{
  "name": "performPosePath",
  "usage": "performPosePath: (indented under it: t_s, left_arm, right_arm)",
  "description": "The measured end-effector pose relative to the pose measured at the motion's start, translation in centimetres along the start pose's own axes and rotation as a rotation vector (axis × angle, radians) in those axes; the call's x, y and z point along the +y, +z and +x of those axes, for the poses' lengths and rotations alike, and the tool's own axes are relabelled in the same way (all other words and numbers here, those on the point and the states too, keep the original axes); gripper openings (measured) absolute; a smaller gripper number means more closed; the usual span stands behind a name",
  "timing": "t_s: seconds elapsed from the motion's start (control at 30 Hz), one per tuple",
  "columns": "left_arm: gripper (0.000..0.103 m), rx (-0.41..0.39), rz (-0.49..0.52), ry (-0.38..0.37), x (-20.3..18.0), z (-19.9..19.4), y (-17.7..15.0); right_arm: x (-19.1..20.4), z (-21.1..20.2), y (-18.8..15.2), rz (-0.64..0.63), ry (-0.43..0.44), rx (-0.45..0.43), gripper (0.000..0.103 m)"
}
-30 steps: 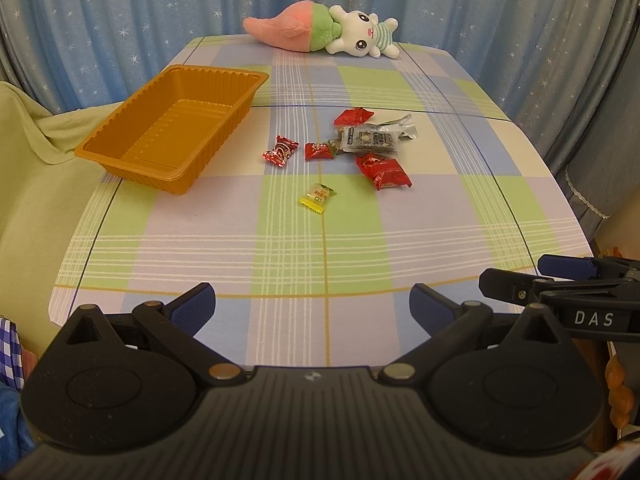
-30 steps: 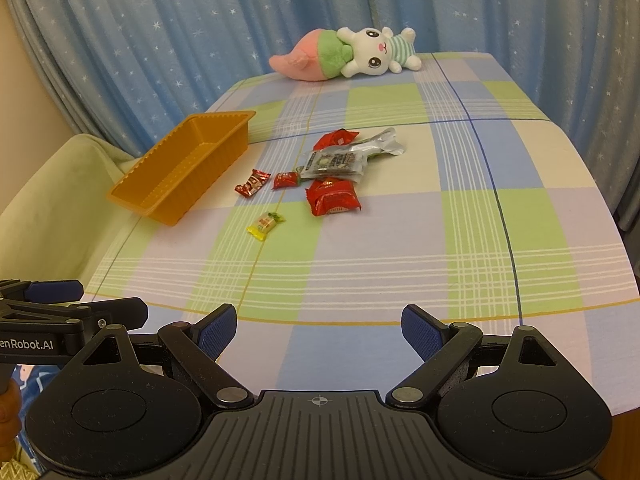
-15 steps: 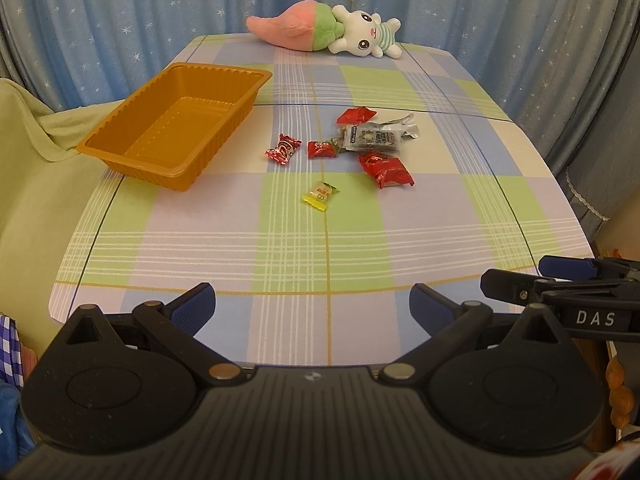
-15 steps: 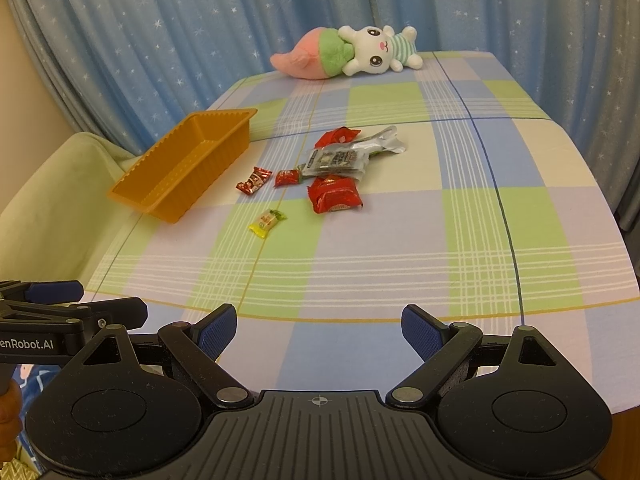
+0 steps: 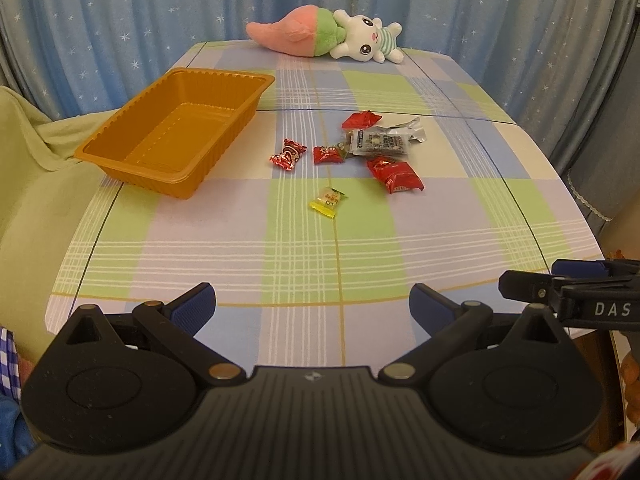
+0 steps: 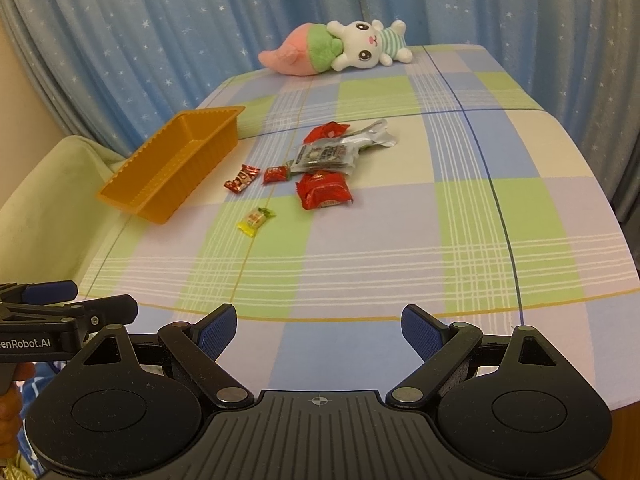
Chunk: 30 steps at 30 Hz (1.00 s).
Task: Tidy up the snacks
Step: 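Reach the left tool to the yellow candy and close on it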
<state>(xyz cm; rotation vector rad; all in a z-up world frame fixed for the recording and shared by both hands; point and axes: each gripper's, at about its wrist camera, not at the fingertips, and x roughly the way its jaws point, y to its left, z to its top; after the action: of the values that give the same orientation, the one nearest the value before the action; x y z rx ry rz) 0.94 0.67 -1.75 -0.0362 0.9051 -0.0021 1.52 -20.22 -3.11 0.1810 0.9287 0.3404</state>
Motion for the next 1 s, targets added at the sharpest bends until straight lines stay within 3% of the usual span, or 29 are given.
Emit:
performPosePath:
  t_s: [0.37,0.53,0.63,0.9,1.0]
  left_arm:
    - [0.09,-0.062,0.1,-0.053,-0.3,4.2,1.2]
    - [0.083,-0.049,0.157,-0.06,-0.5,7.2,2.2]
    - [0.076,-0.042,0.171,-0.076,-0.4,8.9,3.0]
    - [0.044,-0.001,0.212,-0.131,-0.4,13.1,5.1]
    - [0.041,0.007,0.227,-0.14,-0.6,14.5,6.0]
  right_arm:
    - [-1.5,1.4,0.7,0.046,-0.041,-0.009,0.089]
    - [-2.2,2.2,1.4,0.072,-0.064,-0.012,0.089]
    - [-2.6,2.8,1.9,0.088,-0.079,-0.011,0.089]
    - [-3.5,4.6,3.3,0.134,-0.107,-0.009,0.089]
    - [-3.8,5.2,3.9,0.147,-0.116,-0.009,0.089]
